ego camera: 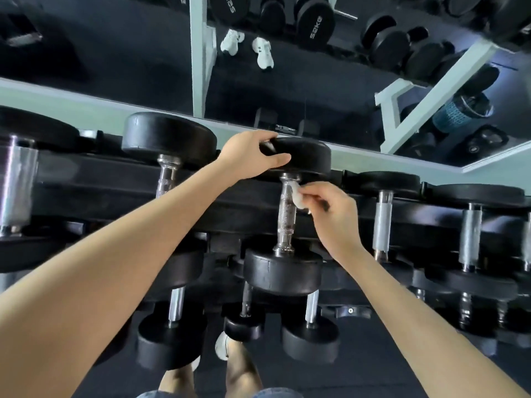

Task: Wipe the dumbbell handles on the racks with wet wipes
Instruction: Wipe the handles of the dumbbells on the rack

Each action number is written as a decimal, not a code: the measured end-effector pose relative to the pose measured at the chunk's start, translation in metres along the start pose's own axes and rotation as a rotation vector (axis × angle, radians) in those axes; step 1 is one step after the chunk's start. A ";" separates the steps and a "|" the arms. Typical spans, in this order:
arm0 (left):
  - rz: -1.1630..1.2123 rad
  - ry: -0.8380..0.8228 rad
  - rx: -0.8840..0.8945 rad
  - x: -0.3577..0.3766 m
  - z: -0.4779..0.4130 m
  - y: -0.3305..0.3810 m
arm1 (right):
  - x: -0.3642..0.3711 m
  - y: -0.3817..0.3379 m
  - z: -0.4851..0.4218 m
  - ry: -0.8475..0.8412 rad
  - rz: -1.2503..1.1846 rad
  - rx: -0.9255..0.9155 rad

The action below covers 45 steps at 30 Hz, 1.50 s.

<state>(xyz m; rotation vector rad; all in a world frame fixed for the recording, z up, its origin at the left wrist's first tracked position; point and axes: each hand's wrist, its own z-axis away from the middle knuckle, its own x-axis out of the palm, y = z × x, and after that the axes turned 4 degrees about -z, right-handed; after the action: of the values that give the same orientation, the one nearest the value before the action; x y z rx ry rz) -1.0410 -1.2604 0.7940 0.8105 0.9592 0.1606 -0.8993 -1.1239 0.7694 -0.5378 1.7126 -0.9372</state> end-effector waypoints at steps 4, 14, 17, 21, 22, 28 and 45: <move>0.103 -0.015 0.030 -0.010 0.012 -0.007 | 0.028 0.029 -0.017 -0.342 0.612 -0.685; 0.251 0.033 0.035 -0.033 0.029 -0.038 | 0.021 0.021 -0.052 -0.929 0.761 -0.820; 0.267 0.043 0.031 -0.030 0.028 -0.044 | 0.022 0.015 -0.060 -0.883 0.808 -0.731; 0.262 0.015 0.040 -0.027 0.030 -0.040 | 0.020 0.027 -0.025 -0.970 0.777 -0.664; 0.259 0.011 0.047 -0.027 0.030 -0.038 | 0.018 0.027 -0.018 -1.004 0.746 -0.669; 0.264 0.023 0.085 -0.023 0.027 -0.029 | 0.014 0.016 -0.056 -0.956 0.761 -0.771; 0.154 0.009 0.118 0.004 0.023 -0.005 | -0.006 -0.009 0.010 -0.244 0.093 0.247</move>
<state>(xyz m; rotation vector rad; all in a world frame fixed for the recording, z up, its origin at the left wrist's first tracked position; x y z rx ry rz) -1.0223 -1.2747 0.7949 0.9940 0.9215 0.2424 -0.8885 -1.1285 0.7786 -0.3873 1.3689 -0.9581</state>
